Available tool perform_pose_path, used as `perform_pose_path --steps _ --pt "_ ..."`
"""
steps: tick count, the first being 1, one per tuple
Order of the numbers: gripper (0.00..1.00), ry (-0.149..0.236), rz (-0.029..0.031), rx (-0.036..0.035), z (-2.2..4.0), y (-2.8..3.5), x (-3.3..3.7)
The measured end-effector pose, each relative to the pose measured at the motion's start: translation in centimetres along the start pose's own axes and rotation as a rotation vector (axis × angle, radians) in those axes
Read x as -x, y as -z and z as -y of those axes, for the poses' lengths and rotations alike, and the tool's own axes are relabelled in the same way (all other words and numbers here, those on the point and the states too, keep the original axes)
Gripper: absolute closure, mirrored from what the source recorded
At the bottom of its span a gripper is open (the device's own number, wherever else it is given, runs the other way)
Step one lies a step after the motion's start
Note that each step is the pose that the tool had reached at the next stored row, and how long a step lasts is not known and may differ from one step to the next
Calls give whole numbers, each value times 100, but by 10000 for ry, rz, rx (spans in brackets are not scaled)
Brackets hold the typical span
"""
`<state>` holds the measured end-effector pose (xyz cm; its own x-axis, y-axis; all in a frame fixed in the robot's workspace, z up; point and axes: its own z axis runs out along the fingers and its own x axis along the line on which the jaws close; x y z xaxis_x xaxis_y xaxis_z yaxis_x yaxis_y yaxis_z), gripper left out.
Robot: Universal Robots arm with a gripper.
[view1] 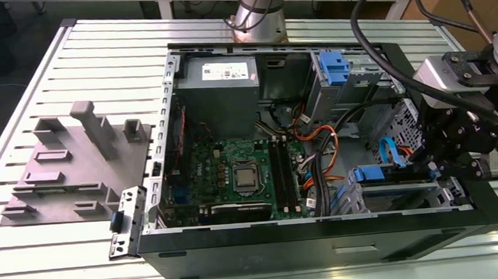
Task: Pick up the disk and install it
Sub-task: 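Insert the second disk wire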
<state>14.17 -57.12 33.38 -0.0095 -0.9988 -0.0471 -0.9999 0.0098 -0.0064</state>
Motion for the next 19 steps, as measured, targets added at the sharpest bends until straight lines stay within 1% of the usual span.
perform_pose_path --steps 6,11,13,14,19 --pt "76 17 -3 34 33 -4 11" --pt "76 16 -2 36 33 -4 11" --pt "78 16 -4 36 33 -4 11" --pt "83 16 -4 36 33 -4 11" --pt "84 16 2 38 33 2 11"
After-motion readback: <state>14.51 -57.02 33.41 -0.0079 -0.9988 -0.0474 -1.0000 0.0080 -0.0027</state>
